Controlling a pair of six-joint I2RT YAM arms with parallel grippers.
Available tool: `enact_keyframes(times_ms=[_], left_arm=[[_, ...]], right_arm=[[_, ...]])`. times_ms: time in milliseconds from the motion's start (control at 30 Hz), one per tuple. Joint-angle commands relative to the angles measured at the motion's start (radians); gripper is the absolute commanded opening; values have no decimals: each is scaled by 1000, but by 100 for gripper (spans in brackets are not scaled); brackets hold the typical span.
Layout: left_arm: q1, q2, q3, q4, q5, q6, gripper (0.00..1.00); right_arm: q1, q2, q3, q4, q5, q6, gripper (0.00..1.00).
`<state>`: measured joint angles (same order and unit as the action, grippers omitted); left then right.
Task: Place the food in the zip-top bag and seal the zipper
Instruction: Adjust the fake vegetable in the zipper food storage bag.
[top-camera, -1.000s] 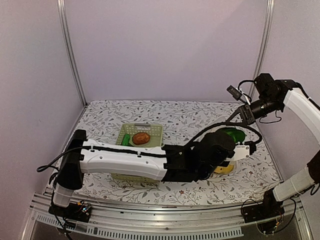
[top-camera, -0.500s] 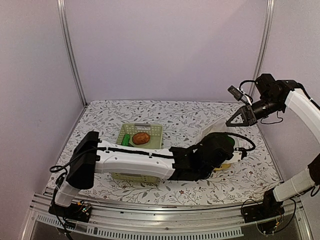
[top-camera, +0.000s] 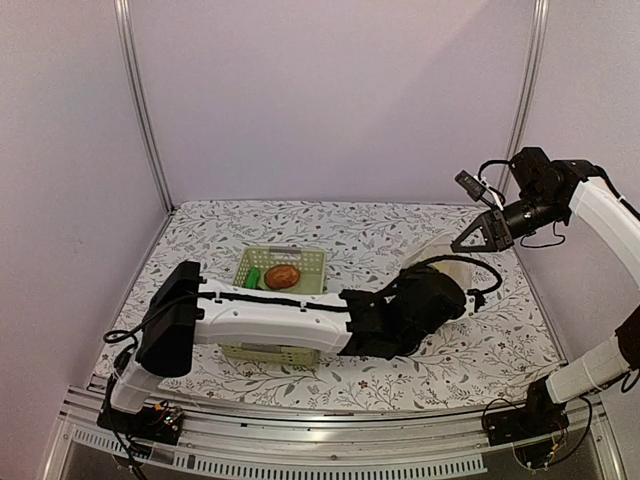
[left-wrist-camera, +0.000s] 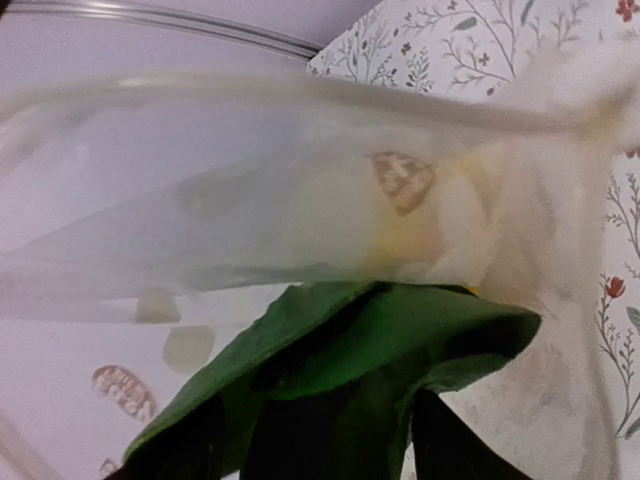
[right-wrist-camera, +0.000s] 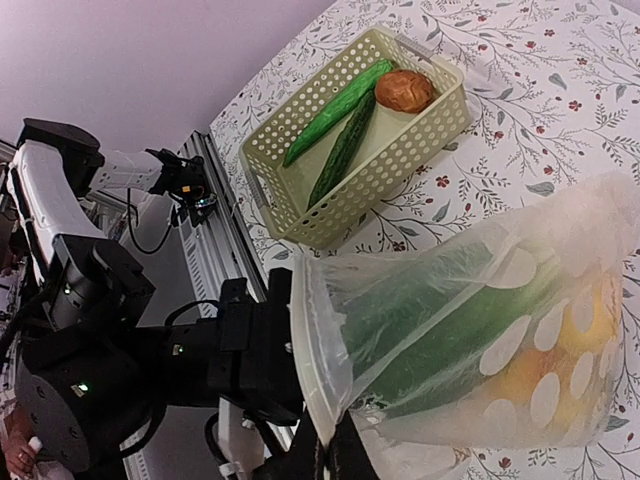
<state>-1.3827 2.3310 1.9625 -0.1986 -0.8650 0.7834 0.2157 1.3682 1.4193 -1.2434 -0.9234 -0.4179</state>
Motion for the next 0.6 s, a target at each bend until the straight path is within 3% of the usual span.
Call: enact_keyframes(times_ms=[0, 133, 400, 567], left_arm=[[-34, -165, -42, 113, 33, -67, 70], [-69, -234, -57, 127, 90, -138, 78], [-105, -354, -193, -18, 199, -285, 80], [-128, -406, -267, -132, 288, -326, 57]], right_arm=[[5, 19, 18, 13, -28, 10, 0], [5, 31, 11, 18, -29, 10, 0], [5, 15, -18, 24, -31, 9, 0], [4, 4, -30, 29, -32, 7, 0]])
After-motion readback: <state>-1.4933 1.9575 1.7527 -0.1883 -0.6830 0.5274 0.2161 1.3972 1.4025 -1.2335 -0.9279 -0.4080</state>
